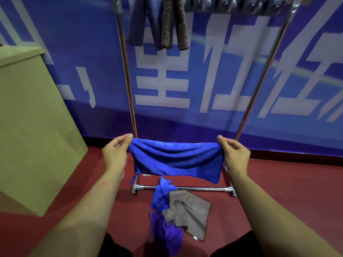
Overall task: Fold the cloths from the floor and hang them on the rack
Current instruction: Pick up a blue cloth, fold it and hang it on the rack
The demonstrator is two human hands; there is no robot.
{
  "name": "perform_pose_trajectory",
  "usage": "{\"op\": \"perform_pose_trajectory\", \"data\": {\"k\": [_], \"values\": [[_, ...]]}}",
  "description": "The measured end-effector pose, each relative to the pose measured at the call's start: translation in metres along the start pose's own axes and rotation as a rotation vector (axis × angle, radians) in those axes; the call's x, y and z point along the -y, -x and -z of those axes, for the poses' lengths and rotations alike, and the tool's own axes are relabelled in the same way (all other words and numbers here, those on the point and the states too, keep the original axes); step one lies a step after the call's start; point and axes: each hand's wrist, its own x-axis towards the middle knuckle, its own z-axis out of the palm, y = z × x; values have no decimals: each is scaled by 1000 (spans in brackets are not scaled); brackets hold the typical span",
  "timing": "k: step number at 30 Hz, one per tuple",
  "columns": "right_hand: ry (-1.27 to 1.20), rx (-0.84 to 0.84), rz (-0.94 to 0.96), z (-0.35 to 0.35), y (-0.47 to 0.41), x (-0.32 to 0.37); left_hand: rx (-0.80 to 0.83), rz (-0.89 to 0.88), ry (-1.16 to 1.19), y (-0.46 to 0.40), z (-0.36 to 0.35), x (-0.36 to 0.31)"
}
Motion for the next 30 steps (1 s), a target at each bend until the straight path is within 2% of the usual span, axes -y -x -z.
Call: {"op": "perform_pose_trajectory", "data": {"k": [7, 14, 19, 23, 30], "values": [[-10, 102, -10, 1, 1, -1, 33, 63, 1, -1, 5, 3], [153, 262, -11, -2, -3, -11, 189, 25, -134, 1, 2, 6], [290, 343, 30, -3, -1, -9, 275, 60, -145, 5, -1, 10], [297, 329, 30, -1, -5, -12, 301, 63, -143, 6, -2, 10], [314, 278, 83, 2, -9, -16, 247, 22, -156, 3, 2, 11]]}}
